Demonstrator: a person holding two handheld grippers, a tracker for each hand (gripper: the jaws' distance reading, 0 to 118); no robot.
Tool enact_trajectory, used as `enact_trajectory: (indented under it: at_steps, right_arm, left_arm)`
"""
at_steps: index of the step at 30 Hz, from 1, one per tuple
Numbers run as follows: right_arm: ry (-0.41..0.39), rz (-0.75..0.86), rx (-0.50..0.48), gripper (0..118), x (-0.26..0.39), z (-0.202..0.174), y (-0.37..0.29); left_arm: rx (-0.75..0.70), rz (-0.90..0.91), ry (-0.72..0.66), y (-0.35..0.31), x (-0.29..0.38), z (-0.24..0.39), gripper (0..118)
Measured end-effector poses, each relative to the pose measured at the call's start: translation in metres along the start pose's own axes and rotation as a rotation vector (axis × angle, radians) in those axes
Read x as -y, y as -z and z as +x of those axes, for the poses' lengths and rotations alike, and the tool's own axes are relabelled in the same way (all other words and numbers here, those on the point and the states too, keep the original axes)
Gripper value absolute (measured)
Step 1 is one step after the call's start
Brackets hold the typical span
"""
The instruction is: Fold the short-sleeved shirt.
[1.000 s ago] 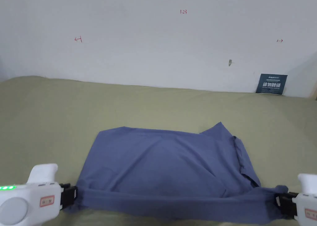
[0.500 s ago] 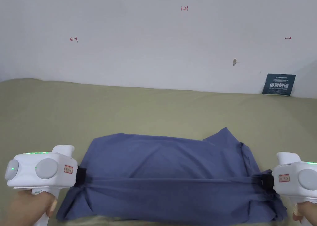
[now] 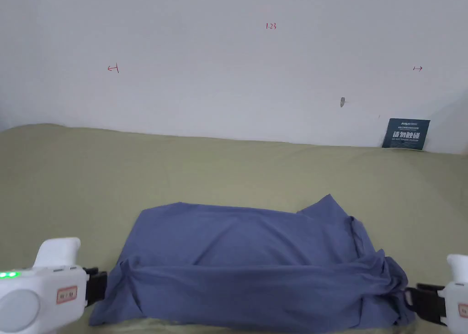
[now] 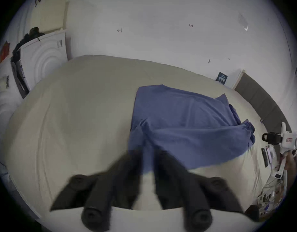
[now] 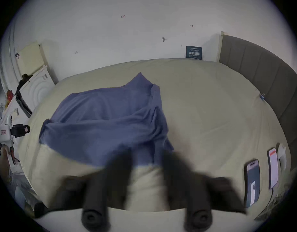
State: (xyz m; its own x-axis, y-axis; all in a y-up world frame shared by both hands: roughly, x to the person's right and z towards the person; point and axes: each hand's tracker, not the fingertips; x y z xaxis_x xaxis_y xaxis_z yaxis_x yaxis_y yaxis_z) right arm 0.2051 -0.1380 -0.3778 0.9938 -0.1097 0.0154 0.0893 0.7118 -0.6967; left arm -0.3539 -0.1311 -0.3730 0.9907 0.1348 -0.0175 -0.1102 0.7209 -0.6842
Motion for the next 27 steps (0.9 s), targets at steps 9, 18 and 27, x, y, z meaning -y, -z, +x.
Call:
enact_trajectory:
  at_steps: [9,18,27]
  right_arm:
    - [-0.039,-0.066,0.023,0,0.048,-0.012,-0.003]
    - [-0.087,-0.048,0.013,0,0.033,-0.018,0.01]
    - [-0.056,-0.141,0.061,118,-0.013,0.011,0.059]
  left_arm:
    - [0.052,-0.098,-0.002,0.034,0.038,-0.034,0]
    - [-0.03,-0.174,-0.148,0.109,0.004,-0.048,100]
    - [0.082,-0.179,-0.094,0.106,0.005,-0.052,4]
